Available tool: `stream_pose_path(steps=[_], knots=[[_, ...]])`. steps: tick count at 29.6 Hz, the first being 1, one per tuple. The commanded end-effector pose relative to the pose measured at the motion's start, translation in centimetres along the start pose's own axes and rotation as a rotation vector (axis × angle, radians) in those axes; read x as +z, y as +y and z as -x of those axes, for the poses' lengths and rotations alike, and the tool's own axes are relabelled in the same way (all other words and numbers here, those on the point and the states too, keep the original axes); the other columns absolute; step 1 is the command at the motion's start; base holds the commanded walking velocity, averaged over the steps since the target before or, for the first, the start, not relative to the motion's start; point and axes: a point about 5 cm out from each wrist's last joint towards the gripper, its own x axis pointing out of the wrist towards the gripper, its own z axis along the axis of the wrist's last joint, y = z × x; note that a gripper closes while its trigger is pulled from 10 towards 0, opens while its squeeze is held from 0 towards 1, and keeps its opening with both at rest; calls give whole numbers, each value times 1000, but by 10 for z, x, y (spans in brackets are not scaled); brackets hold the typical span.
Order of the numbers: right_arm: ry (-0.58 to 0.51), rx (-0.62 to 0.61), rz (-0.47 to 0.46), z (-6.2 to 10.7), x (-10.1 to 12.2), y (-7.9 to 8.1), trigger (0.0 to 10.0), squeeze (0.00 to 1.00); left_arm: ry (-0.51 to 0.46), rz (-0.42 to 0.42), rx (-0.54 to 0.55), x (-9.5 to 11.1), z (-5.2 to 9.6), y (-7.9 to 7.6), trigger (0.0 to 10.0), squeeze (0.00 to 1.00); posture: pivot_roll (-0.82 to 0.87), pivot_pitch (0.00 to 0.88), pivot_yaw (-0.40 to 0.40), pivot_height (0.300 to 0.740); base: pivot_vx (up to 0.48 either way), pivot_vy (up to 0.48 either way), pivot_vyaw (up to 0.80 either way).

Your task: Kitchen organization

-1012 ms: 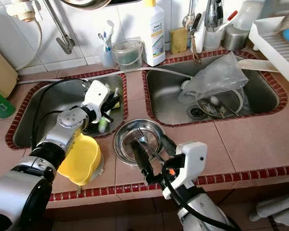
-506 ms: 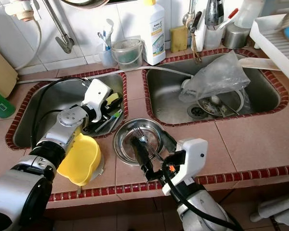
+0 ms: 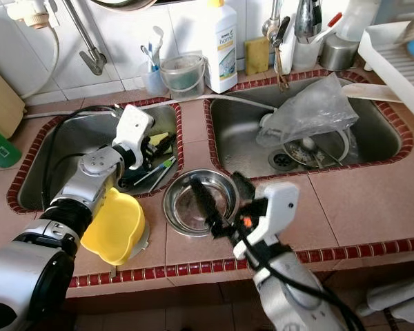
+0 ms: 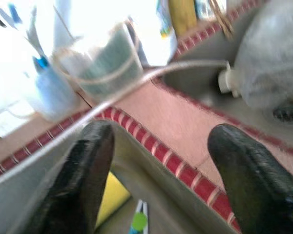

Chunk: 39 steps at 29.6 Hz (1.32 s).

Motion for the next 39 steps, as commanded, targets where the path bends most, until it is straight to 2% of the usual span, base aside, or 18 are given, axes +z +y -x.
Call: stream_pose_path(steps=[1, 7, 9, 10, 11, 12, 13, 17, 21, 29, 39], knots=[[-25, -23, 10, -5, 1, -4, 10000, 0, -1, 25, 37, -3, 4, 5, 10000, 1000, -167, 57, 132, 740, 0, 0, 0], [-88, -98, 74, -21, 7, -19, 10000, 0, -42, 62, 85, 1, 7, 4, 10000, 1000, -140, 27, 105, 740, 0, 0, 0], [-128, -152, 125, -36, 10, -30, 10000, 0, -71, 74, 134, 3, 12, 2, 10000, 1000, -118, 15, 83, 740, 0, 0, 0], [-128, -152, 125, -36, 10, -30, 10000, 0, -71, 74, 134, 3, 12, 2, 10000, 1000, -118, 15, 83, 740, 0, 0, 0], [-138, -166, 129, -39, 10, -33, 10000, 0, -82, 80, 152, 4, 13, 2, 10000, 878, -111, 12, 78, 740, 0, 0, 0], [-144, -172, 137, -41, 11, -34, 10000, 0, -87, 84, 164, 5, 14, 2, 10000, 67, -111, 12, 78, 740, 0, 0, 0], [-153, -183, 152, -43, 12, -36, 10000, 0, -95, 94, 188, 6, 16, 3, 10000, 0, -103, 9, 70, 740, 0, 0, 0], [-169, -221, 183, -52, 10, -43, 10000, 0, -131, 130, 222, 10, 23, 2, 10000, 0, -87, 7, 59, 740, 0, 0, 0], [-181, -242, 224, -56, 9, -47, 10000, 0, -168, 95, 231, 13, 29, 0, 10000, 0, -80, 4, 55, 740, 0, 0, 0], [-186, -286, 344, -61, 4, -53, 10000, 0, -193, 156, 286, 13, 45, 0, 10000, 0, -75, 0, 54, 740, 0, 0, 0], [-181, -308, 364, -59, -3, -59, 10000, 0, -177, 147, 357, 5, 66, 7, 10000, 0, -71, 0, 36, 740, 0, 0, 0]])
